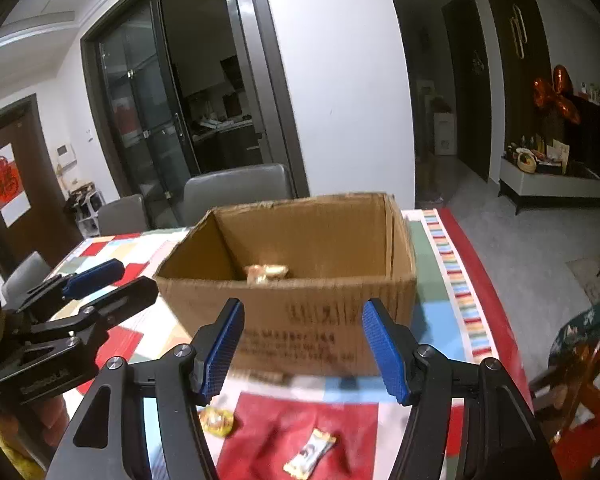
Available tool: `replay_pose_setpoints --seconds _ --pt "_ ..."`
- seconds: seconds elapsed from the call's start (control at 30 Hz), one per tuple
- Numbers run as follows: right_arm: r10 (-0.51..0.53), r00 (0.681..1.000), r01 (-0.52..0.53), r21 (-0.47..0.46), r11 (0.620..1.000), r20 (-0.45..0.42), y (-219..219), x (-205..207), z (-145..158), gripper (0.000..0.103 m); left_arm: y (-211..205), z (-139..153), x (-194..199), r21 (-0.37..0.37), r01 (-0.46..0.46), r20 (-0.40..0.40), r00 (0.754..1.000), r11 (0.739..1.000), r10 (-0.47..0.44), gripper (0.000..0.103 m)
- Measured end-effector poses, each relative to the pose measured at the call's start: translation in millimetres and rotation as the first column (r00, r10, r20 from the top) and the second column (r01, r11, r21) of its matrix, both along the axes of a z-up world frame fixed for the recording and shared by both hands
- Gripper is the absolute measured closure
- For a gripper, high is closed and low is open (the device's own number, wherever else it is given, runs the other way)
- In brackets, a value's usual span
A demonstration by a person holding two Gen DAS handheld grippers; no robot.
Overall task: Organize snacks
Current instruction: 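Move both open tools back toward the jelly cup and wafer bar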
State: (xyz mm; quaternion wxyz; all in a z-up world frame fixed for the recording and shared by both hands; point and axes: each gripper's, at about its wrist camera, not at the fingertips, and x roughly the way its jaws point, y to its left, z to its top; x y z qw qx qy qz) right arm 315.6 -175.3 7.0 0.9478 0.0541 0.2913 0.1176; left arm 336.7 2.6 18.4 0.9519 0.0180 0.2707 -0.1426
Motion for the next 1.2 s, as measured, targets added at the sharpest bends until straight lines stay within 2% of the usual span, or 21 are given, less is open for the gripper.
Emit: replay_pose_setpoints --seconds 0.13,0.3,0.5,0.7,0.8,1.2 --pt "-0.013 1.000 0.013 -0.001 1.000 -0.010 3 -18 -8 0.040 2 -8 -17 0.019 -0.001 -0.004 1.000 1.000 0.001 0.041" --pt "-0.017 0.998 0.018 0.017 1.000 -0.068 4 -30 -28 0.040 7 -26 -29 0.022 -0.006 -0.052 0.999 1.000 0.007 0.041" --pt "-0.015 0.985 0.014 -0.008 1.000 -0.170 12 -35 -66 0.040 12 -56 -35 0.024 -0.015 -0.135 0.991 1.000 0.019 0.041" --pt "-0.034 0.970 0.031 -0.020 0.999 -0.240 13 -39 -91 0.041 13 -91 -29 0.031 -0.006 -0.231 0.973 1.000 0.013 0.041" --pt "-0.031 0.965 0.020 -0.045 0.999 -0.259 16 -40 -101 0.048 11 -105 -24 0.019 0.002 -0.276 0.961 1.000 0.003 0.041" --pt "-0.038 0.942 0.020 -0.057 0.998 -0.334 18 -24 -124 0.059 4 -143 -3 0.020 0.004 -0.370 0.929 1.000 0.003 0.044"
